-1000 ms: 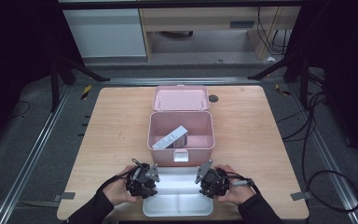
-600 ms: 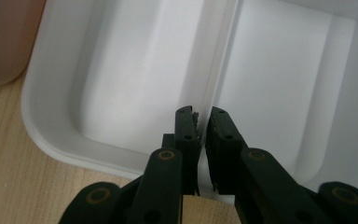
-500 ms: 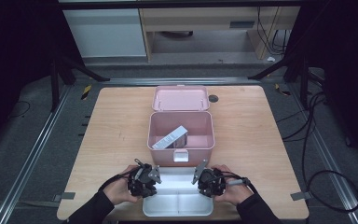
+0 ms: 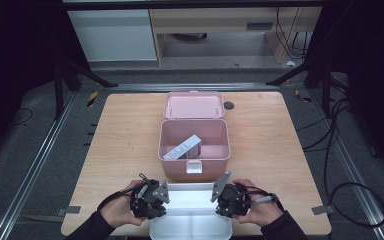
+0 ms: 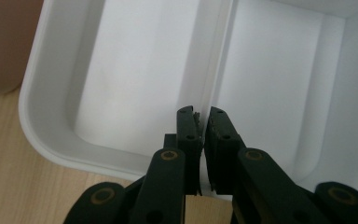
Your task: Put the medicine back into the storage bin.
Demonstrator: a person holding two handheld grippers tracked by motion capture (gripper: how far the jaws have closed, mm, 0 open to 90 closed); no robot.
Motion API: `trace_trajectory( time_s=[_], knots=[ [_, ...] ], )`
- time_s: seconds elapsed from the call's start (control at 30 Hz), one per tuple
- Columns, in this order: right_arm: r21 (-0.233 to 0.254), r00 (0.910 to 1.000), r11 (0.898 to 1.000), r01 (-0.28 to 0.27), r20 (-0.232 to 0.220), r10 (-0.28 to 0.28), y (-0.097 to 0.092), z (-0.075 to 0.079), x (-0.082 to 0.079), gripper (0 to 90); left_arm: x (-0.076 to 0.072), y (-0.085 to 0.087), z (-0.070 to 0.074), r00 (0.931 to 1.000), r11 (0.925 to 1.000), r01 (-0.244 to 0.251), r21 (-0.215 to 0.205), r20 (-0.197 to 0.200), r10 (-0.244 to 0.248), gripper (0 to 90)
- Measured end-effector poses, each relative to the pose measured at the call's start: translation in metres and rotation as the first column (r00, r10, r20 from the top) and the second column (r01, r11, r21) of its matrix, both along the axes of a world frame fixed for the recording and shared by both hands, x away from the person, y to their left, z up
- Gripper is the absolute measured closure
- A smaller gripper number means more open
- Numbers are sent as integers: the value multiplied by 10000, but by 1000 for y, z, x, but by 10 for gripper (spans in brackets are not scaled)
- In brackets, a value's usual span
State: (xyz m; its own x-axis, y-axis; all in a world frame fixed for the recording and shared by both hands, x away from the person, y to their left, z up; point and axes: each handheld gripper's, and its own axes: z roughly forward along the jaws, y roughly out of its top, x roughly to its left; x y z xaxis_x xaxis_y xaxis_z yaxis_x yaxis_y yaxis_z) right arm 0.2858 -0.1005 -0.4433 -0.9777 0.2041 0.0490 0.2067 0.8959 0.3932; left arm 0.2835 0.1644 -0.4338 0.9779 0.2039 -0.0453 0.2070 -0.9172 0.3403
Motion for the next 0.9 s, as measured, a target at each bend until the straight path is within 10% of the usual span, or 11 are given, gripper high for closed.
trace_trajectory(
  time_s=[0.47,0.9],
  knots=[
    [834,9974,9964,-171,718,111,-13,80,6,854,11,-1,83,9964,9988,370,-322,771,-344,853],
    [1156,9866,9933,14,1622,-202,-23,118,79,860,101,-8,119,9896,9974,619,-369,1326,-565,848]
  ],
)
